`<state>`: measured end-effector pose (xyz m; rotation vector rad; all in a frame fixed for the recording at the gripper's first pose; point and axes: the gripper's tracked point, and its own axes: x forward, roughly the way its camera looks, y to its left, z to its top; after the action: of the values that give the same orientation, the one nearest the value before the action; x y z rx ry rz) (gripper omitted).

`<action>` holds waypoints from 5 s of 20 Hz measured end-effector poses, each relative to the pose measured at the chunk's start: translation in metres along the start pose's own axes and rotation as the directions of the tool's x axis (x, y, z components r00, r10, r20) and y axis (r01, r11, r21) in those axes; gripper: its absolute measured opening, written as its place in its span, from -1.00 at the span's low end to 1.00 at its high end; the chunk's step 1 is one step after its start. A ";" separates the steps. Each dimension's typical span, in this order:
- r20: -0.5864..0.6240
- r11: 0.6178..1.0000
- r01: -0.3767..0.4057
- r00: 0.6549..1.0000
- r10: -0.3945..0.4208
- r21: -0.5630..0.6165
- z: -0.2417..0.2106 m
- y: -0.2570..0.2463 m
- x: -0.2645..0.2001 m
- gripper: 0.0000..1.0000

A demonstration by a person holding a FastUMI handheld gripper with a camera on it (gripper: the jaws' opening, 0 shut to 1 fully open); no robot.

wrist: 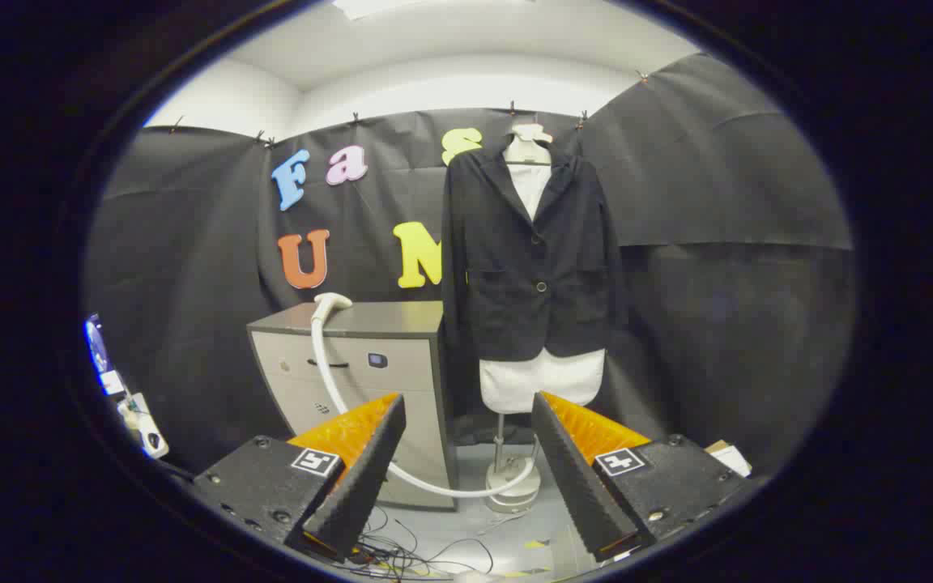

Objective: Iron the clothes twice with a garment steamer, once on the left side and once on the right side.

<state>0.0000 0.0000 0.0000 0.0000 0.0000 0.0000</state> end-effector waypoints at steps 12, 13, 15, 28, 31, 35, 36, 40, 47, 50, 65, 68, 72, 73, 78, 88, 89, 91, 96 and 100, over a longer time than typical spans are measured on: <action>-0.020 1.000 -0.003 1.000 0.003 0.024 0.007 0.018 0.009 0.99; -0.014 1.000 -0.005 1.000 0.006 0.025 0.010 0.022 0.011 0.99; -0.015 1.000 -0.014 1.000 0.015 0.020 0.015 0.030 0.016 0.99; -0.086 0.954 -0.293 0.954 0.288 -0.054 0.076 0.183 0.172 0.99; -0.105 0.931 -0.356 0.932 0.347 -0.084 0.088 0.231 0.217 0.99; -0.166 0.905 -0.415 0.902 0.398 -0.091 0.091 0.285 0.281 0.95; -0.187 0.900 -0.426 0.895 0.404 -0.094 0.088 0.296 0.297 0.93; -0.248 0.891 -0.439 0.881 0.402 -0.115 0.079 0.334 0.356 0.80; -0.383 0.911 -0.400 0.861 0.336 -0.097 0.048 0.364 0.421 0.42; -0.372 0.917 -0.381 0.873 0.316 -0.114 0.049 0.362 0.430 0.17; -0.294 0.940 -0.339 0.902 0.315 -0.035 0.072 0.331 0.365 -0.25; -0.260 0.935 -0.352 0.907 0.332 -0.033 0.084 0.309 0.330 -0.25; -0.158 0.953 -0.301 0.943 0.294 -0.018 0.117 0.256 0.278 -0.26; -0.138 0.957 -0.288 0.949 0.284 -0.013 0.126 0.241 0.266 -0.25; -0.028 0.986 -0.167 0.985 0.168 0.015 0.170 0.143 0.203 -0.26; 0.127 0.987 0.118 0.983 -0.131 0.108 0.243 -0.038 0.124 -0.26; 0.135 0.986 0.127 0.981 -0.142 0.112 0.251 -0.047 0.124 -0.26; 0.144 0.985 0.137 0.978 -0.152 0.106 0.265 -0.062 0.128 -0.26; 0.168 0.988 0.118 0.977 -0.133 0.100 0.303 -0.068 0.171 -0.26; 0.177 0.991 0.087 0.979 -0.103 0.097 0.331 -0.061 0.218 -0.26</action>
<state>0.2181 -0.0611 0.3307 0.0887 -0.1826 -0.0960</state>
